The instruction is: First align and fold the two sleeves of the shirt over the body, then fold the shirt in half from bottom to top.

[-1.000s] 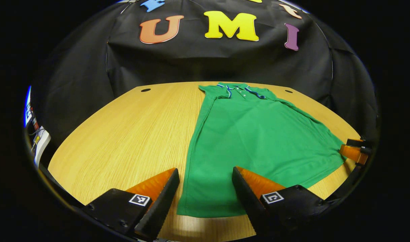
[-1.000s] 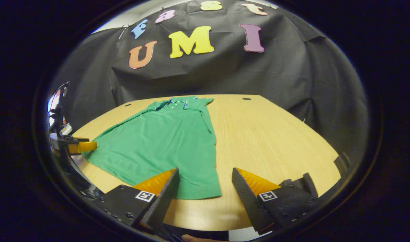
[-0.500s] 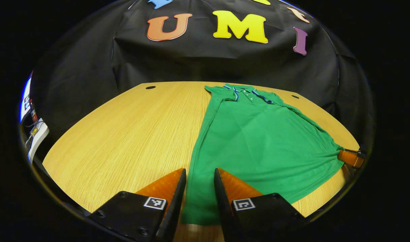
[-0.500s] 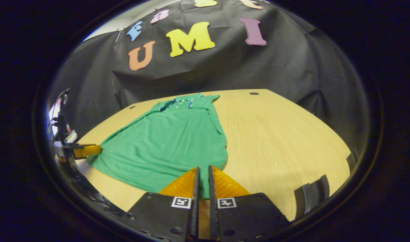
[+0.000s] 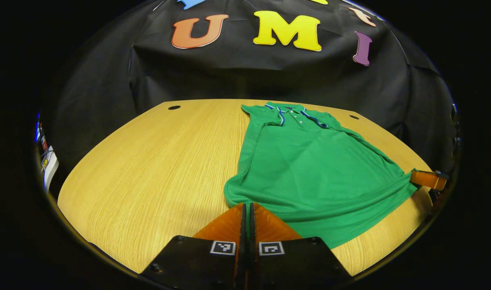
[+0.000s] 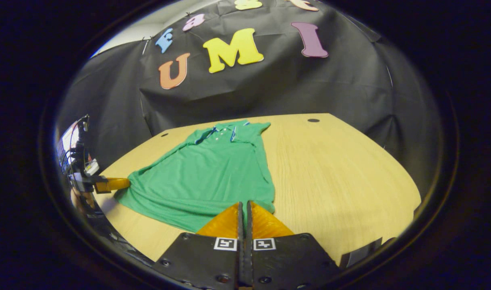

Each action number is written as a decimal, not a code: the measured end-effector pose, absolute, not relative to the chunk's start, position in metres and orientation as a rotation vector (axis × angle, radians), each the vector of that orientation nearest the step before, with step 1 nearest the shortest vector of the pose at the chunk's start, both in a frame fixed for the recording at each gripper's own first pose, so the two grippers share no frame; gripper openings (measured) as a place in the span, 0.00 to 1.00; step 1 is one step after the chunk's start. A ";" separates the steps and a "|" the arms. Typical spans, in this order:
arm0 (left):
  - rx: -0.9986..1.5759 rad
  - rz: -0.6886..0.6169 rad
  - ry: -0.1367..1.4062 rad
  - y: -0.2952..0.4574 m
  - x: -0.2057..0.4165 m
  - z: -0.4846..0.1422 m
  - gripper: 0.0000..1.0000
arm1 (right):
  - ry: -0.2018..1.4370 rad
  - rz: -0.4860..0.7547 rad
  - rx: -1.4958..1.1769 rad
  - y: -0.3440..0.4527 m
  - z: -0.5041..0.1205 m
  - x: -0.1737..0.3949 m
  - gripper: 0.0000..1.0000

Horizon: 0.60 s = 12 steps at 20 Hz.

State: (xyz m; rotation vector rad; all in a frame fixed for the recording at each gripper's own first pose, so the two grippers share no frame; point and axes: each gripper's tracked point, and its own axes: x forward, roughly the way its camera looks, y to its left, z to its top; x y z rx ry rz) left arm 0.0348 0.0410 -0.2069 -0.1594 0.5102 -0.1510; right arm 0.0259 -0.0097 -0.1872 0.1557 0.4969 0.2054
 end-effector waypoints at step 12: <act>-0.050 -0.141 0.204 0.049 0.133 -0.076 0.08 | 0.287 0.202 0.033 -0.007 -0.083 0.116 0.00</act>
